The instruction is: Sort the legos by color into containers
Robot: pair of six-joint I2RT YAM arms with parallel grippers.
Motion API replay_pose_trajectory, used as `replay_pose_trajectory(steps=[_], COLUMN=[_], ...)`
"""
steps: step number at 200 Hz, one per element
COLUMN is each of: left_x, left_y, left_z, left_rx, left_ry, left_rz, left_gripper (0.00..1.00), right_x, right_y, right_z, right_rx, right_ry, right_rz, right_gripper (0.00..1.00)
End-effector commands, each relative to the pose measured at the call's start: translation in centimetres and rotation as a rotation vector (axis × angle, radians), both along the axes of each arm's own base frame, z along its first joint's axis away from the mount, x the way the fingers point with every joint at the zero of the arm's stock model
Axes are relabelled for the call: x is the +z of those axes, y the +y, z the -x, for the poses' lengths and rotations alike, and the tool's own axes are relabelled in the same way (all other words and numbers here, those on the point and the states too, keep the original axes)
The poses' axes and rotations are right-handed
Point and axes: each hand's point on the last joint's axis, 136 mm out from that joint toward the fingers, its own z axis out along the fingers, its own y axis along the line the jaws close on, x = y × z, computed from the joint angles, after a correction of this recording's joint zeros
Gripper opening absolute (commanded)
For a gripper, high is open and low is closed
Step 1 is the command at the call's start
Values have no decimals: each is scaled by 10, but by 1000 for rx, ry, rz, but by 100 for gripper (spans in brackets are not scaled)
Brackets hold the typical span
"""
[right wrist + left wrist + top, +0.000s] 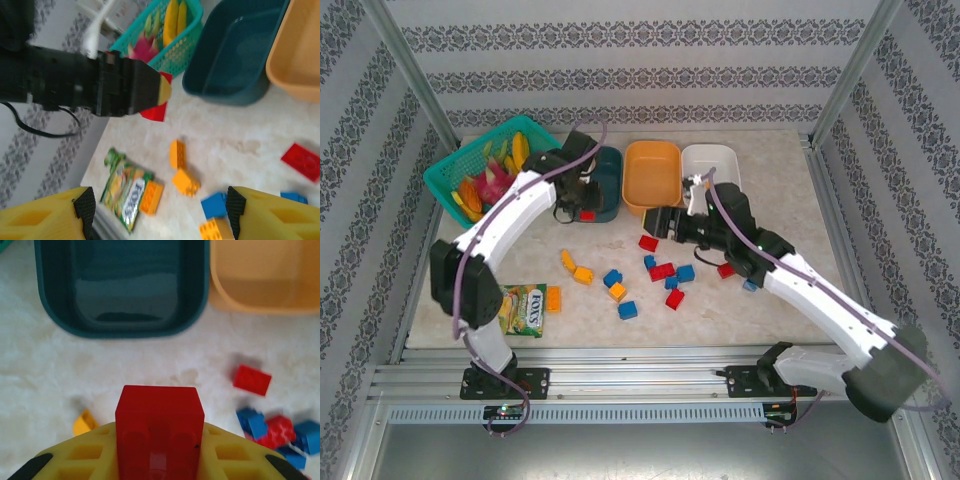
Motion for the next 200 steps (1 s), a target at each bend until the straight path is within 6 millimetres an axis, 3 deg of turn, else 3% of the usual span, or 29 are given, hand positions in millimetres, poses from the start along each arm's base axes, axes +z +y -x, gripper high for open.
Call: replay_pose_trajectory(steps=[1, 34, 62, 91, 126, 142, 165, 200], left_x=[-15, -35, -64, -102, -130, -135, -133, -100], left_y=[15, 20, 26, 34, 32, 30, 29, 27], left_z=[-27, -84, -115, -130, -136, -137, -137, -142], left_rx=[21, 58, 84, 100, 83, 82, 87, 94], left_ry=[44, 34, 60, 96, 127, 133, 132, 68], left_rz=[-59, -77, -86, -90, -76, -67, -59, -36], left_gripper=[25, 25, 26, 28, 30, 34, 52, 61], right_x=[17, 1, -15, -30, -41, -44, -48, -49], right_y=[1, 2, -4, -16, -27, -31, -37, -43], right_z=[-36, -75, -96, -107, -104, -101, -95, -87], right_rx=[-84, -141, -179, -216, -234, -236, -247, -257], right_ry=[-30, 29, 88, 142, 176, 183, 200, 222], right_rz=[-52, -77, -83, -87, -73, -58, -43, -29], right_gripper=[72, 71, 71, 72, 72, 72, 71, 72])
